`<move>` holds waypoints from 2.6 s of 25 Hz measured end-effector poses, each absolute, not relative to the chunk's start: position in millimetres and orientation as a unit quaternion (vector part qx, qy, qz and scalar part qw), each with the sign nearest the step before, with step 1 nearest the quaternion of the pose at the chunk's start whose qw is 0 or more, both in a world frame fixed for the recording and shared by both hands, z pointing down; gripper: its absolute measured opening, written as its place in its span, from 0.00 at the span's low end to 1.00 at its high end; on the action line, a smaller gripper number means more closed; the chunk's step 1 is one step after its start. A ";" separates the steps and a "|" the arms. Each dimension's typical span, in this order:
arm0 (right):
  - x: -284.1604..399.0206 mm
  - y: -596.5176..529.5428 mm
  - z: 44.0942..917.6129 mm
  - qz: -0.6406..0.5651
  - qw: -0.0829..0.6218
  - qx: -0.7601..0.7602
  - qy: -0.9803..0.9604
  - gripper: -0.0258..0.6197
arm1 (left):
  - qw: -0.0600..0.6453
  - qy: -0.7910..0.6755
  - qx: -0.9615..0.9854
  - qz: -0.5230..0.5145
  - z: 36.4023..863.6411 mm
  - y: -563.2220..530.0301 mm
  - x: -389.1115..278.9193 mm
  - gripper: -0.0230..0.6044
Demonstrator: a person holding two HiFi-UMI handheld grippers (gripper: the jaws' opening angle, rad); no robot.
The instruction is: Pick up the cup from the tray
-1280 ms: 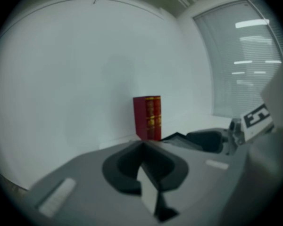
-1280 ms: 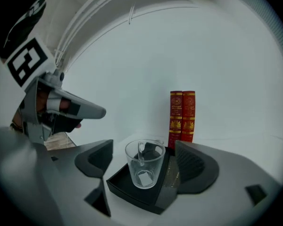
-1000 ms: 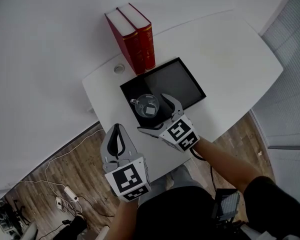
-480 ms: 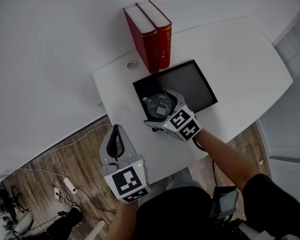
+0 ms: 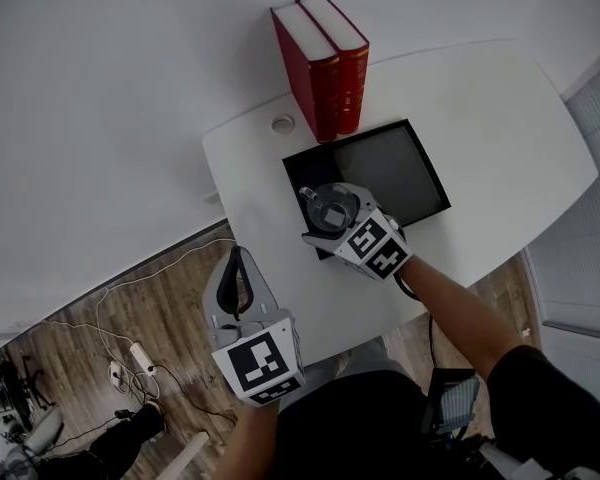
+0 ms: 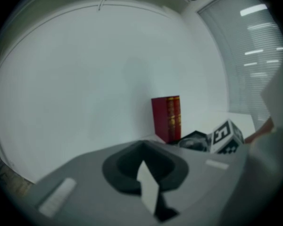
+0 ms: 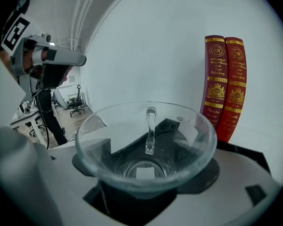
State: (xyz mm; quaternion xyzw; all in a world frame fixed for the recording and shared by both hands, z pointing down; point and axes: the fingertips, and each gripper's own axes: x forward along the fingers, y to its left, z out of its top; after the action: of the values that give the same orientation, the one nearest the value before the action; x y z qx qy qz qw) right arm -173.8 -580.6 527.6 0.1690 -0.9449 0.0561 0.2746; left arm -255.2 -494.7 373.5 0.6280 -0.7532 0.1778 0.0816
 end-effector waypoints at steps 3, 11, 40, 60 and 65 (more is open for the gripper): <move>-174.0 -579.7 526.0 0.046 0.273 0.170 -0.946 0.70 | 0.081 -0.756 0.625 0.179 372.0 -491.6 -259.1 0.04; -170.1 -589.7 517.8 0.066 0.241 0.193 -0.949 0.66 | 0.081 -0.757 0.624 0.179 371.5 -490.6 -260.3 0.04; -141.7 -590.6 335.0 0.063 0.075 0.270 -0.958 0.66 | 0.037 -0.721 0.679 0.131 328.9 -510.9 -227.8 0.04; -112.8 -549.7 226.7 0.022 0.020 0.286 -0.958 0.66 | 0.010 -0.692 0.716 0.089 274.9 -507.6 -207.9 0.04; -105.8 -542.4 208.3 0.011 0.002 0.297 -0.955 0.66 | 0.003 -0.684 0.725 0.076 263.1 -507.8 -206.6 0.04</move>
State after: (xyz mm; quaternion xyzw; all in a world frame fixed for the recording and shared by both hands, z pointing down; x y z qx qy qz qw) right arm -105.8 -542.4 208.3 0.2970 -0.9548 0.0111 0.0019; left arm -206.6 -507.8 263.1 0.7252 -0.6843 0.0761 0.0034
